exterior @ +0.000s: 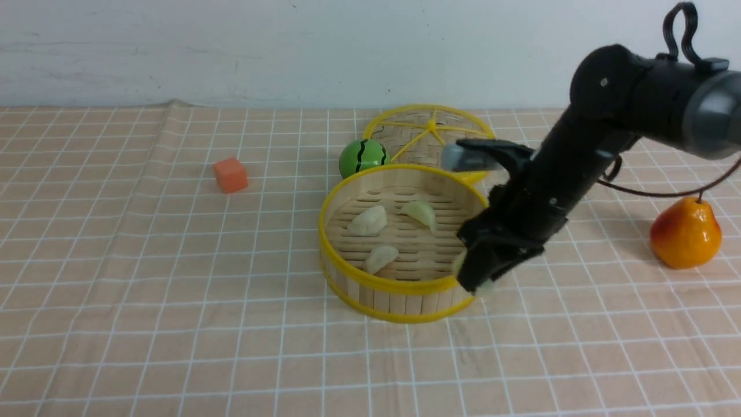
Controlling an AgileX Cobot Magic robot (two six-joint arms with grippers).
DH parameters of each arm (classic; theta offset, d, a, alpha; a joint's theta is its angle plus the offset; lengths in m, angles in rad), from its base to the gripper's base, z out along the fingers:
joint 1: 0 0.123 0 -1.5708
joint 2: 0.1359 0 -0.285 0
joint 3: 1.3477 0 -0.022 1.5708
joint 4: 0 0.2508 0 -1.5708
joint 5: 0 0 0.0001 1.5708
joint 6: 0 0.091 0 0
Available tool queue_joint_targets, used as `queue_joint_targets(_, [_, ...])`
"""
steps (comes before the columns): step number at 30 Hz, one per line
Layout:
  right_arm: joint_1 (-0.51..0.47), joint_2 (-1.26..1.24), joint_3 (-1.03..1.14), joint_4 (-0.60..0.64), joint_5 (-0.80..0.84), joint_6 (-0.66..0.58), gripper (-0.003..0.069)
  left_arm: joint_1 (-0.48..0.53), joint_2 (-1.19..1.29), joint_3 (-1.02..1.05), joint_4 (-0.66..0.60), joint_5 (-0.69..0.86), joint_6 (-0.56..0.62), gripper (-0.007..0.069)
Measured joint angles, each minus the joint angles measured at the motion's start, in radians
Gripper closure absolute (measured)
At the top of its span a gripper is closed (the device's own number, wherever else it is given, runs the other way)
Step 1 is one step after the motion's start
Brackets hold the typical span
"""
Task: Put the dumplings into the steamer on the table with the brown tablecloth.
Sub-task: 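Place the dumpling in the bamboo steamer basket with the right gripper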
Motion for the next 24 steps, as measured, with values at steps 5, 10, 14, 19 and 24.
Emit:
queue_joint_targets(5, [0.068,0.035,-0.005,0.061,-0.256,-0.291,0.0477,0.0,0.0,0.0,0.0,0.0,0.0,0.0522])
queue_joint_targets(10, [0.072,0.11,-0.005,0.059,-0.435,-0.362,0.0477,0.0,0.0,0.0,0.007,0.0,0.0,0.0519])
queue_joint_targets(14, [0.072,0.14,-0.005,0.048,-0.47,-0.349,0.0432,0.0,-0.022,0.0,0.009,0.0,-0.001,0.0515])
queue_joint_targets(19, [0.072,0.116,-0.005,-0.041,-0.45,-0.299,0.0225,0.0,-0.076,0.0,0.01,0.0,-0.002,0.0515])
queue_joint_targets(24, [0.072,0.008,-0.005,-0.207,-0.355,-0.2,0.0159,0.0,-0.084,0.0,0.01,0.0,-0.002,0.0515])
